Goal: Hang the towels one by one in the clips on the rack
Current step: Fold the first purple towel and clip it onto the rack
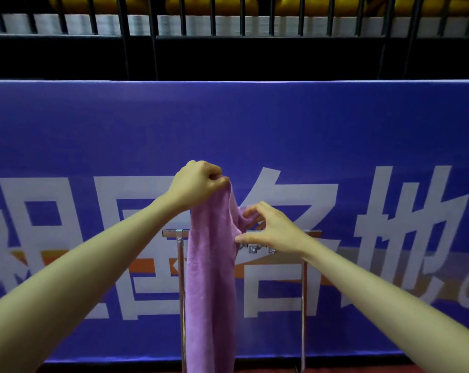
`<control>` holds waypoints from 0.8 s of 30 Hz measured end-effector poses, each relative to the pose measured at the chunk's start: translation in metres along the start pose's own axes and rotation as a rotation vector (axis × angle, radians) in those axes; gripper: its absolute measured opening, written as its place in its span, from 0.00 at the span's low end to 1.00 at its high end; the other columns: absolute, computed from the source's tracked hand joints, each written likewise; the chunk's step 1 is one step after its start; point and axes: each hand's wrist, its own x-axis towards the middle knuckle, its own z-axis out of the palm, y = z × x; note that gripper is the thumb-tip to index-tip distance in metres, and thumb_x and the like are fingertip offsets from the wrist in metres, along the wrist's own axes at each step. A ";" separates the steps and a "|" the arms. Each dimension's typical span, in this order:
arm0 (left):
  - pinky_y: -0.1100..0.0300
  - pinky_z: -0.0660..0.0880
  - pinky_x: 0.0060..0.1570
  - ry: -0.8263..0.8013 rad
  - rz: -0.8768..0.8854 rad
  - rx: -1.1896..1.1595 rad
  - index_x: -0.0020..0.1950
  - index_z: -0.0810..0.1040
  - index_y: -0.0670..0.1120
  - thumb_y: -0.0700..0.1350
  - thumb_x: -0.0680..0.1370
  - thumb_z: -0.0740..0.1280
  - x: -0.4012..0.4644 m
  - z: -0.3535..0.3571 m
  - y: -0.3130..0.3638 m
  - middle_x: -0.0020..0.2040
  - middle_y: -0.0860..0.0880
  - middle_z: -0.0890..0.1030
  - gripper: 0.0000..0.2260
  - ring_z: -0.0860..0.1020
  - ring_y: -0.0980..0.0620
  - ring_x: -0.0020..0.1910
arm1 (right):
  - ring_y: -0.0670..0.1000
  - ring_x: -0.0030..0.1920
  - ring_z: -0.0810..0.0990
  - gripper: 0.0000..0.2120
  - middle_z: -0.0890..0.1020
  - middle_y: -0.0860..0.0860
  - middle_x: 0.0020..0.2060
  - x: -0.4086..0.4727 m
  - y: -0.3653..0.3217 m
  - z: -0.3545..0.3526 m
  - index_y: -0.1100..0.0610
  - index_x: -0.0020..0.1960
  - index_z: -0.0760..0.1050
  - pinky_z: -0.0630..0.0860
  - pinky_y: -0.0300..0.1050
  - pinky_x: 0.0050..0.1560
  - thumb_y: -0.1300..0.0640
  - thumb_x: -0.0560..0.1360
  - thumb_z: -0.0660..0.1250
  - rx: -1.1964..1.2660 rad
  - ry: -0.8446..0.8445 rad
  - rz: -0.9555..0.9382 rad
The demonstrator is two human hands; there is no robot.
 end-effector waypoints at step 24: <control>0.60 0.60 0.26 -0.083 -0.046 0.112 0.25 0.62 0.48 0.48 0.75 0.65 -0.006 -0.006 0.019 0.25 0.52 0.66 0.21 0.63 0.50 0.27 | 0.51 0.38 0.76 0.13 0.78 0.52 0.38 -0.002 -0.018 0.040 0.59 0.38 0.78 0.73 0.46 0.42 0.49 0.73 0.71 -0.070 0.179 -0.153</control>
